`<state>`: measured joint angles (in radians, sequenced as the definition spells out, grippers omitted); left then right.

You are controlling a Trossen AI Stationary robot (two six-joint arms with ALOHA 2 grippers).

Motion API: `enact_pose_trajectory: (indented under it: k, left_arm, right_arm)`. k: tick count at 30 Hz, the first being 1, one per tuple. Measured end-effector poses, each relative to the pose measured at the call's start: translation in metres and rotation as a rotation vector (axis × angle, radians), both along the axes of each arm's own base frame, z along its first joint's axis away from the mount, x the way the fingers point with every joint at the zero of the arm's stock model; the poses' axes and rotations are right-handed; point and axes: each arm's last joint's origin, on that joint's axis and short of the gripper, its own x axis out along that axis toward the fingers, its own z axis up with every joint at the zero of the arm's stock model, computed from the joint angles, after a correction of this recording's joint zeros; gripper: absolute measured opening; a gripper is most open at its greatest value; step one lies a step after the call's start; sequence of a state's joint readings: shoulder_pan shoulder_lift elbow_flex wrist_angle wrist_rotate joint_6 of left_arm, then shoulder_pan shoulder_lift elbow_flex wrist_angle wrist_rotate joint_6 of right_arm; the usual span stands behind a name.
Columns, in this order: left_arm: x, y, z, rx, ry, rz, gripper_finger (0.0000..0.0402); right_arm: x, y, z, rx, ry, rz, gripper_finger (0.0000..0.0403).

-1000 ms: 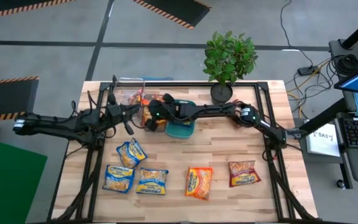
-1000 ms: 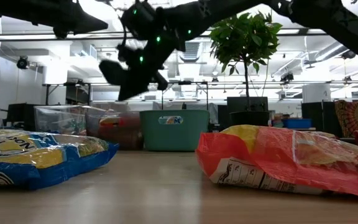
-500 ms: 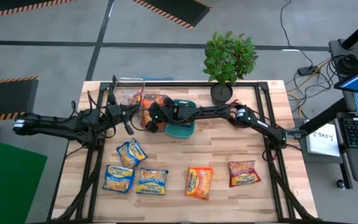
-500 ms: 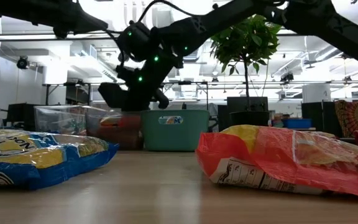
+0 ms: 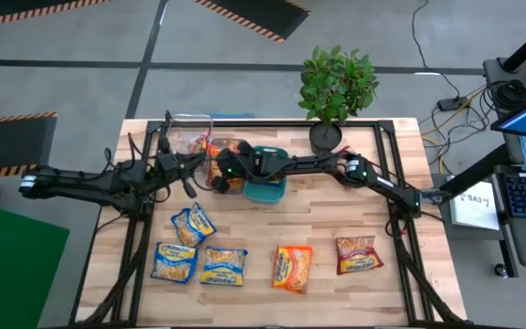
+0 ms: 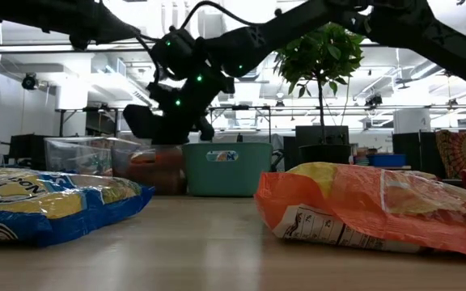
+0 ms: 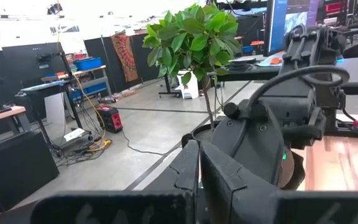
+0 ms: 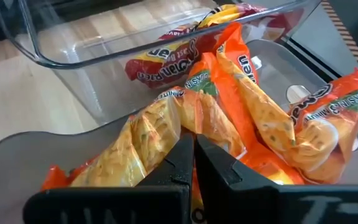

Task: Sort Maruchan noodles
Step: Put the orange noodle pack into the black bin, then put the blue noodle pack into the green bin

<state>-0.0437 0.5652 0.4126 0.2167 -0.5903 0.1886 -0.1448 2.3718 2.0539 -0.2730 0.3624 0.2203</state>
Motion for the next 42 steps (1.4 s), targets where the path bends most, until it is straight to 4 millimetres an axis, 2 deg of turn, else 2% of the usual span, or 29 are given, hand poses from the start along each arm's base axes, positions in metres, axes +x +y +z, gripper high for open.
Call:
enact_pose_trajectory:
  k: [4, 7, 9, 12, 14, 18, 22, 24, 31, 37, 42]
  left_arm:
    - [0.000, 0.000, 0.000, -0.012, -0.011, -0.001, 0.0000]
    - [0.000, 0.000, 0.001, -0.012, -0.014, -0.001, 0.0000]
    - [0.000, 0.000, 0.001, -0.012, -0.015, -0.001, 0.0000]
    - [0.000, 0.000, 0.001, -0.014, -0.017, -0.001, 0.0000]
    - [0.000, 0.000, 0.001, -0.024, -0.022, -0.002, 0.0000]
    - [0.001, 0.000, 0.000, -0.051, -0.034, -0.007, 0.0000]
    - [0.003, -0.001, -0.001, -0.082, -0.043, -0.047, 0.0000]
    - [0.005, -0.002, -0.002, -0.100, -0.045, -0.065, 0.0000]
    - [0.012, -0.002, -0.009, -0.159, -0.021, -0.064, 0.0000]
    - [0.020, -0.003, -0.021, -0.277, 0.013, -0.061, 0.0000]
    - [0.025, -0.009, -0.032, -0.451, 0.060, -0.172, 0.0000]
  right_arm:
    - [0.001, 0.000, -0.002, -0.010, 0.007, 0.006, 0.0009]
    - [-0.004, 0.002, 0.014, -0.031, 0.025, 0.036, 0.0009]
    - [-0.009, 0.007, 0.036, -0.051, 0.019, 0.060, 0.0009]
    - [-0.022, 0.021, 0.079, -0.094, 0.004, 0.110, 0.0009]
    - [-0.033, 0.034, 0.100, -0.115, 0.023, 0.140, 0.0009]
    - [-0.052, 0.061, 0.114, -0.133, 0.114, 0.220, 0.0009]
    - [-0.078, 0.087, 0.126, -0.143, 0.133, 0.283, 0.0009]
    - [-0.093, 0.097, 0.126, -0.139, 0.147, 0.303, 0.0009]
    - [-0.153, 0.115, 0.104, -0.117, 0.238, 0.346, 0.0009]
    - [-0.187, 0.112, 0.077, -0.129, 0.074, 0.335, 0.0009]
    - [-0.212, 0.109, 0.063, -0.165, -0.085, 0.340, 0.0009]
